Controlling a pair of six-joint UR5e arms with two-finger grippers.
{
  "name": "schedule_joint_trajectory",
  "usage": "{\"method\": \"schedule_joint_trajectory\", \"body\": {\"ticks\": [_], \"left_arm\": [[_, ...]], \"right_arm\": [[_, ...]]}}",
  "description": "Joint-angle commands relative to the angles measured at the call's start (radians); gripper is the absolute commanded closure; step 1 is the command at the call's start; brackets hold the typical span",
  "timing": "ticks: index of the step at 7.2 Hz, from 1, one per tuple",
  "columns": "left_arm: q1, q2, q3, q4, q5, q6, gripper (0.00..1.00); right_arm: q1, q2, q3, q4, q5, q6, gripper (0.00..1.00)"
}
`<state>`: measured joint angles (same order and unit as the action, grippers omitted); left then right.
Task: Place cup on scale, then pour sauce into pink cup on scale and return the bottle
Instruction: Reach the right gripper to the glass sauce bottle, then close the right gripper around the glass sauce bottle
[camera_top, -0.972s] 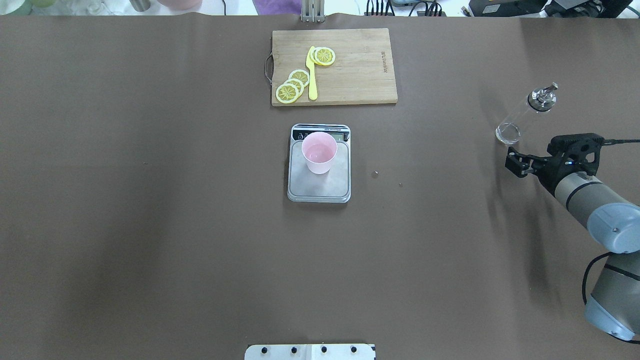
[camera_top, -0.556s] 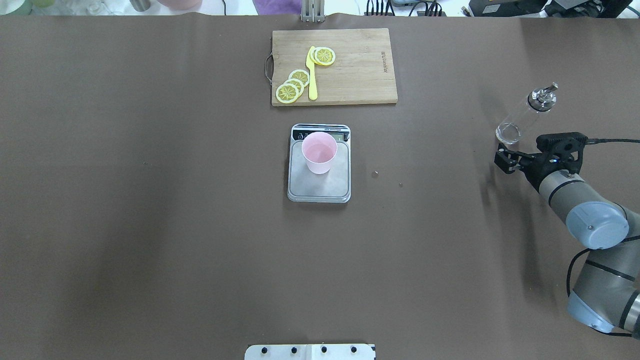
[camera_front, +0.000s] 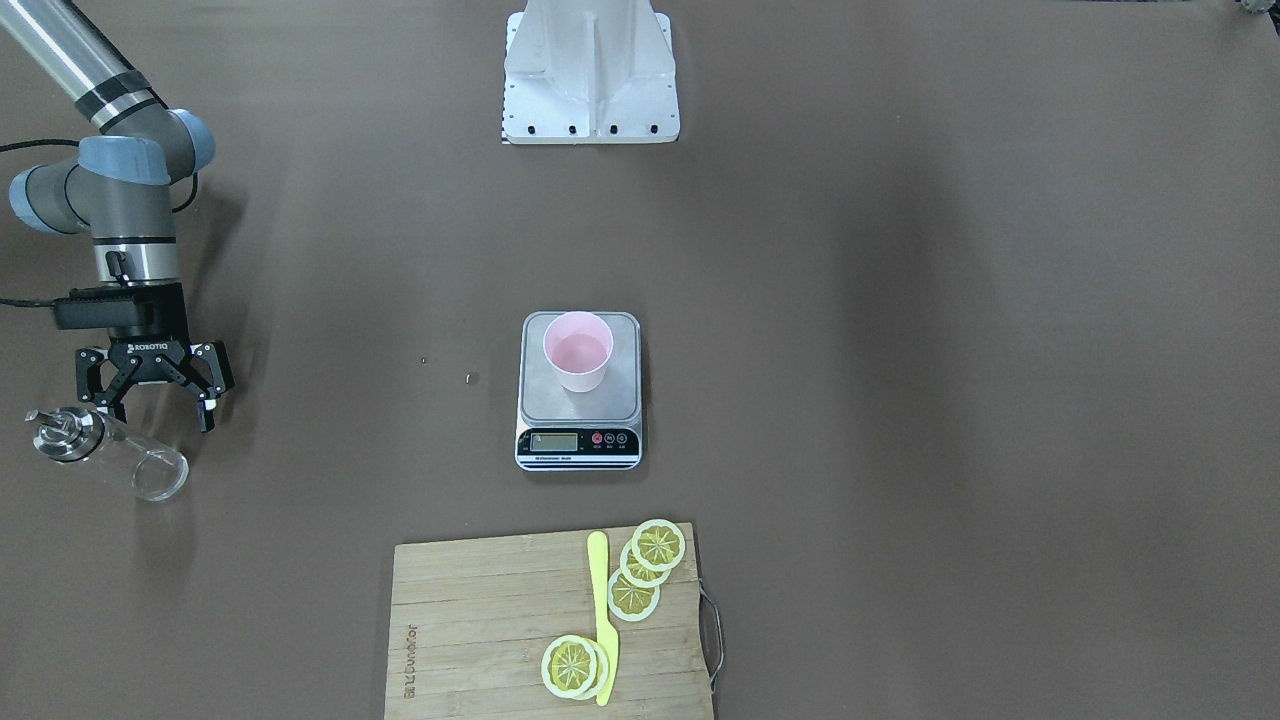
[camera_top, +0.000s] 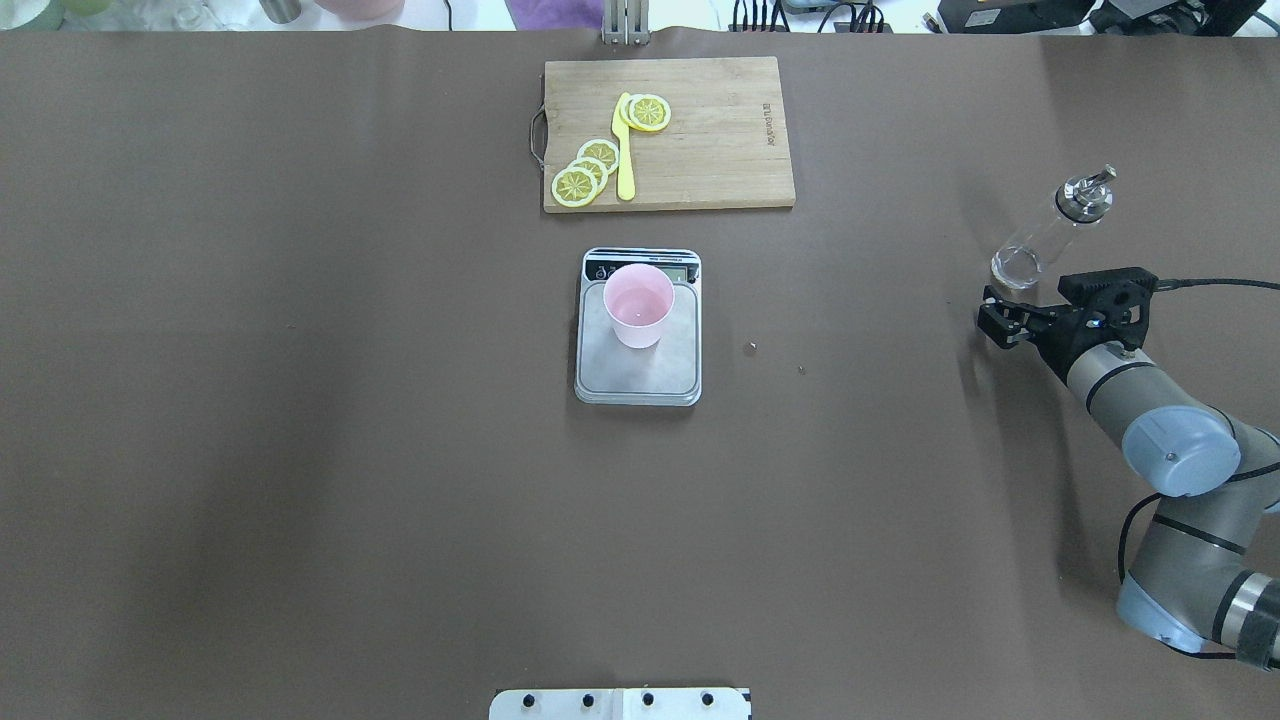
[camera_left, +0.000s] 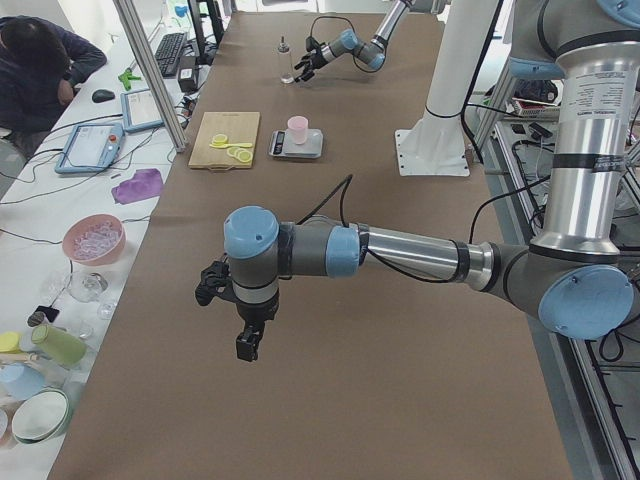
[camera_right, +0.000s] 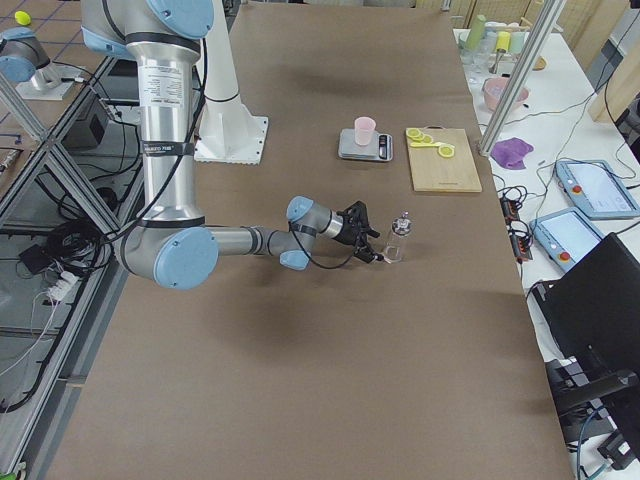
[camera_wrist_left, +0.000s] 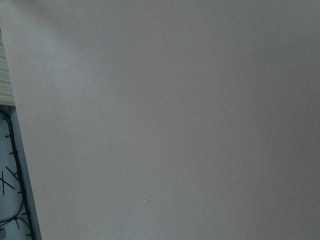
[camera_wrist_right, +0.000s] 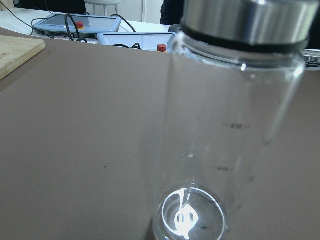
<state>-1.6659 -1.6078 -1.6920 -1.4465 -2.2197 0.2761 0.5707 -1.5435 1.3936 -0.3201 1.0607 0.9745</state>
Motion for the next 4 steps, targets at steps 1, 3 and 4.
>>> {"method": "schedule_joint_trajectory", "body": {"ticks": [1, 3, 4], "left_arm": [[0.000, -0.001, 0.000, 0.000, 0.000, 0.000, 0.02], [0.002, -0.001, -0.002, 0.000, -0.002, 0.002, 0.02], [0.002, -0.001, -0.002, 0.000, -0.002, 0.002, 0.02]], "right_arm": [[0.000, 0.011, -0.018, 0.013, -0.001, -0.007, 0.01], [0.011, 0.013, -0.018, 0.013, -0.002, -0.007, 0.01], [0.018, 0.016, -0.016, 0.013, -0.002, -0.007, 0.01]]}}
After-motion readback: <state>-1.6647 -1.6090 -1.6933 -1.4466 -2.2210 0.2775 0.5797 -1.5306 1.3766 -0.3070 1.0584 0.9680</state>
